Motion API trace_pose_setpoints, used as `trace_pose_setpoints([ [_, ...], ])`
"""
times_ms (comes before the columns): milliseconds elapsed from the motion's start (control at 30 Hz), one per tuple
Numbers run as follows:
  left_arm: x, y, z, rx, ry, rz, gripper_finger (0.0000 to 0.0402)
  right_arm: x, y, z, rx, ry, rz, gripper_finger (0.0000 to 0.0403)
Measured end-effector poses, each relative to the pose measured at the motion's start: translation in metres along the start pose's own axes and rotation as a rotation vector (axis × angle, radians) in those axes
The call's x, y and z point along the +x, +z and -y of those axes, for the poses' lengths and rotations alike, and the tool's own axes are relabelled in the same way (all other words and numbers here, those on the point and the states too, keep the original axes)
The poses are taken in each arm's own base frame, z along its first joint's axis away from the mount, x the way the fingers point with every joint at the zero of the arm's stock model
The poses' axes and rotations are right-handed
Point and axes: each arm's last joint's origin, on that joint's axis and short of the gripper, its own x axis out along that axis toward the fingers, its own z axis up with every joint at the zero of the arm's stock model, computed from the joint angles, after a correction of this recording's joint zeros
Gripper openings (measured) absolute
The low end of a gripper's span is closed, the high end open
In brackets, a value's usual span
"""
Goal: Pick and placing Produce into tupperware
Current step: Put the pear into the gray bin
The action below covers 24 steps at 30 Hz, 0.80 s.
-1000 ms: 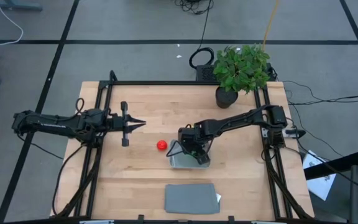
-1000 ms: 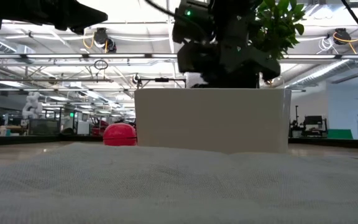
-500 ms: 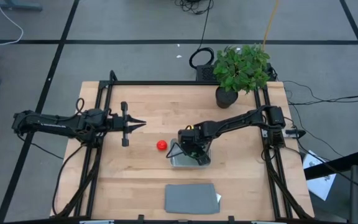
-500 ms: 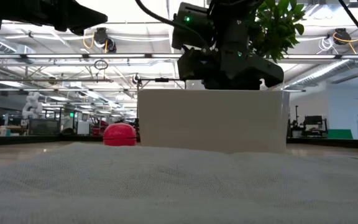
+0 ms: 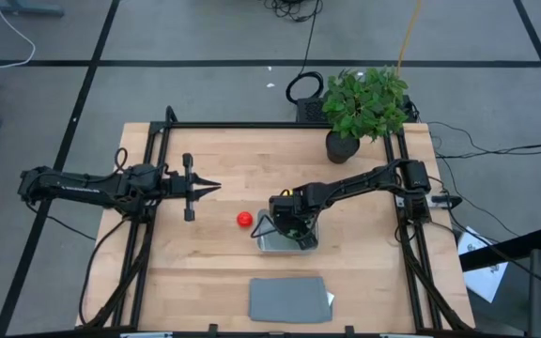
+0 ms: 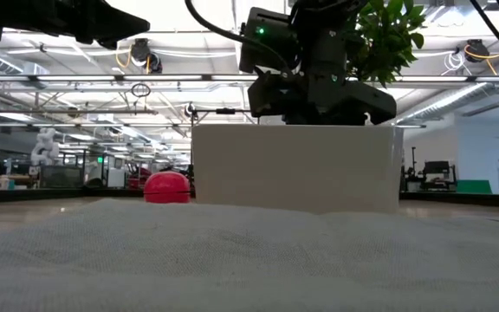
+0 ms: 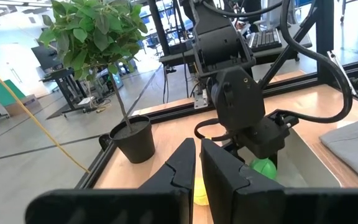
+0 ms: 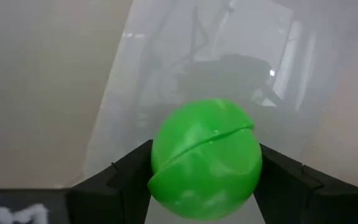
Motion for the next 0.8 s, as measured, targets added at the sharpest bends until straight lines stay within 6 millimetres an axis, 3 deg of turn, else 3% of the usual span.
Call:
trace_pose_setpoints([
  [800,0.0,0.0,0.0,-0.011,0.0,0.0,0.0031,0.001,0.0029,-0.0046,0.056,0.006,0.017,0.0256],
])
